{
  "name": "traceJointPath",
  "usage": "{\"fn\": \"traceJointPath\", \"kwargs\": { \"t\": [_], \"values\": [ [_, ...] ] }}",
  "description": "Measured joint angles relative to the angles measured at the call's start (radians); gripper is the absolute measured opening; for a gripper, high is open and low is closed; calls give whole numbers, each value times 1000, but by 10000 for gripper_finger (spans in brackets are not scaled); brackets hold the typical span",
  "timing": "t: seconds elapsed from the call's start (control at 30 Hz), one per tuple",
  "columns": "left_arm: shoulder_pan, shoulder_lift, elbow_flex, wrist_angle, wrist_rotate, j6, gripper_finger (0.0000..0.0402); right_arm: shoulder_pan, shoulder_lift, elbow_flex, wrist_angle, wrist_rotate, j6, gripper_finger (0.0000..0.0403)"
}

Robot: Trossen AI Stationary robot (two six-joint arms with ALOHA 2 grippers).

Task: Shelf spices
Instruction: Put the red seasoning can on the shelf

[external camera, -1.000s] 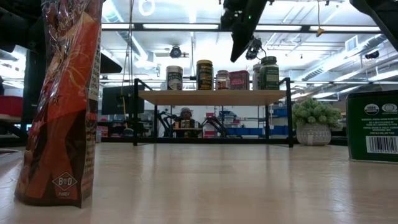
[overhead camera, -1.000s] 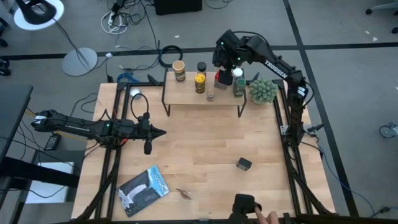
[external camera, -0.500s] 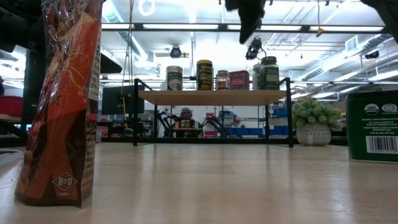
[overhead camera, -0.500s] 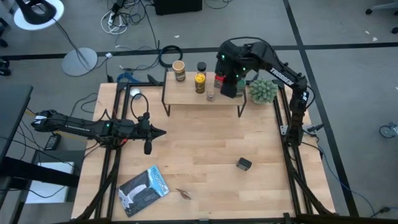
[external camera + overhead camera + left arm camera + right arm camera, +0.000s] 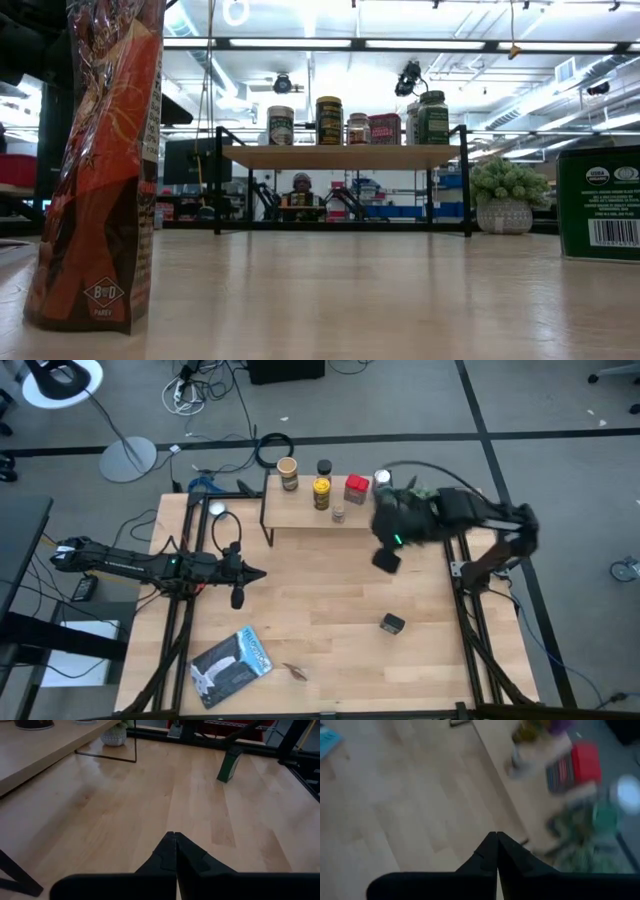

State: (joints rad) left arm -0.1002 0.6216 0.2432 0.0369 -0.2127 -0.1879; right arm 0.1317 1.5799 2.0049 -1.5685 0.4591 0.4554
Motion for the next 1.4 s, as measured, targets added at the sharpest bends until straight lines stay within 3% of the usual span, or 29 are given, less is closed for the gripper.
{"fn": "traceJointPath", "kwargs": {
  "t": [0.2, 0.33, 0.43, 0.6, 0.7, 0.8, 1.0, 1.2, 1.4],
  "values": [
    [0, 0, 0, 30, 0, 3, 0, 238, -180, -462, 107, 219, 483, 2],
    [0, 0, 0, 42, 0, 3, 0, 337, -238, -760, 346, 415, 705, 1],
    [0, 0, 0, 49, 0, 4, 0, 336, -229, -941, 599, 494, 740, 1],
    [0, 0, 0, 48, 0, 4, 0, 253, -126, -1114, 1088, 620, 542, 1],
    [0, 0, 0, 48, 0, 5, 0, 197, -50, -1141, 1332, 790, 394, 1],
    [0, 0, 0, 47, -1, 23, 0, 140, 13, -1142, 1524, 880, 224, 1],
    [0, 0, 0, 45, -1, 27, 0, 38, 82, -1142, 1862, 777, -40, 0],
    [0, 0, 0, 42, -1, 27, 0, -19, 82, -1141, 2192, 837, -338, 0],
    [0, 0, 0, 42, -1, 27, 0, -79, 63, -1141, 2314, 862, -413, 0]
  ]
}}
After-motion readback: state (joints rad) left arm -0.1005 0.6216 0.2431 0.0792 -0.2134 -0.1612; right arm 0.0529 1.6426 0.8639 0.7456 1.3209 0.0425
